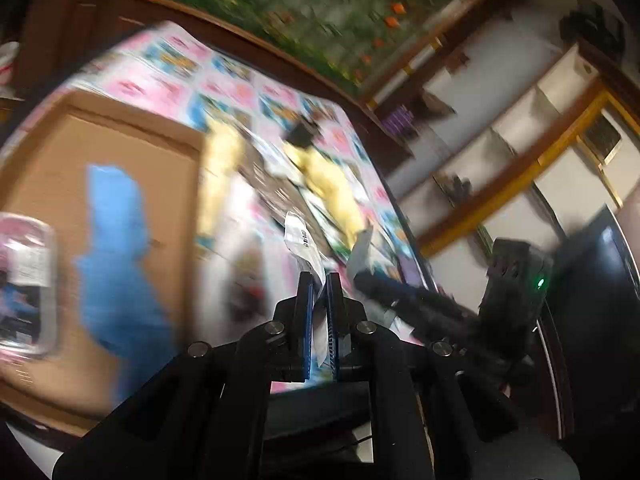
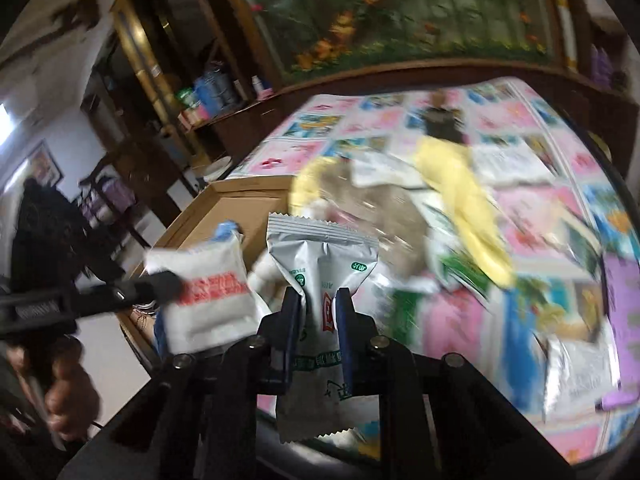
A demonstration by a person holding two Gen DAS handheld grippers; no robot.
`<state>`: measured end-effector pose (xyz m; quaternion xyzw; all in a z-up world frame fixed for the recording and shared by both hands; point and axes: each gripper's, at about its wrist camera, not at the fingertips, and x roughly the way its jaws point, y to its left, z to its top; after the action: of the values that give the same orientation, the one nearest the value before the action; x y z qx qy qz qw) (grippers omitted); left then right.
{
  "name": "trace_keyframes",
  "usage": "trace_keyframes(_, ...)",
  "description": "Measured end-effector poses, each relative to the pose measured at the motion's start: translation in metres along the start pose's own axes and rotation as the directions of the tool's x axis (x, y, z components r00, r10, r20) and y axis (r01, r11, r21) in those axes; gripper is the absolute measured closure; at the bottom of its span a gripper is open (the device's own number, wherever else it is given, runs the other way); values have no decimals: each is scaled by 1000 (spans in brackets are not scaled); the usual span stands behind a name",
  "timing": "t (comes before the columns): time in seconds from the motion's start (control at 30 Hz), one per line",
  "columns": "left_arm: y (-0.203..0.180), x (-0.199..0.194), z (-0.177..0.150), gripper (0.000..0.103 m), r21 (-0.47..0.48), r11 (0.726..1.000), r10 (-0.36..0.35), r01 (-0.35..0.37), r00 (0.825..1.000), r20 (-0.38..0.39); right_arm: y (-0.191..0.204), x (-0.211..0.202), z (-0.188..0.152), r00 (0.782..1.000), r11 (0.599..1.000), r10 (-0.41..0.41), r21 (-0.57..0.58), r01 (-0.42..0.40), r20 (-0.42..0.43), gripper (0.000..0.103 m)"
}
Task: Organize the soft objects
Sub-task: 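Carry both sachets over the cardboard box and release them inside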
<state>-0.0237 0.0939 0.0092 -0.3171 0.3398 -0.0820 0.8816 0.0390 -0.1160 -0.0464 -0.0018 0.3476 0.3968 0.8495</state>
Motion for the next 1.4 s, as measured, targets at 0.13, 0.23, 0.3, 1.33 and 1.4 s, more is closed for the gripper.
trace_keyframes(0.13, 35, -34, 17, 98, -50, 997, 67, -64, 995, 75, 37, 38, 19, 996, 995, 76, -59, -79, -48, 87)
trace_keyframes(0.23, 68, -51, 33, 98, -96, 990, 112, -101, 987, 118, 69, 68, 41, 991, 987, 121, -102, -126, -52, 87)
trace_keyframes(0.3, 93, -50, 45, 98, -124, 986, 127, -112, 984, 122, 83, 91, 53, 987, 983, 146, -99, -152, -71, 87)
trace_keyframes(1.33, 68, -5, 35, 24, 46, 818, 569, -574, 818, 84, 39, 73, 28, 924, 926, 377, 49, -374, -67, 25)
trace_keyframes(1.4, 59, -9, 28, 24, 16, 844, 530, -536, 839, 119, 17, 55, 13, 930, 931, 364, 64, -360, -60, 25)
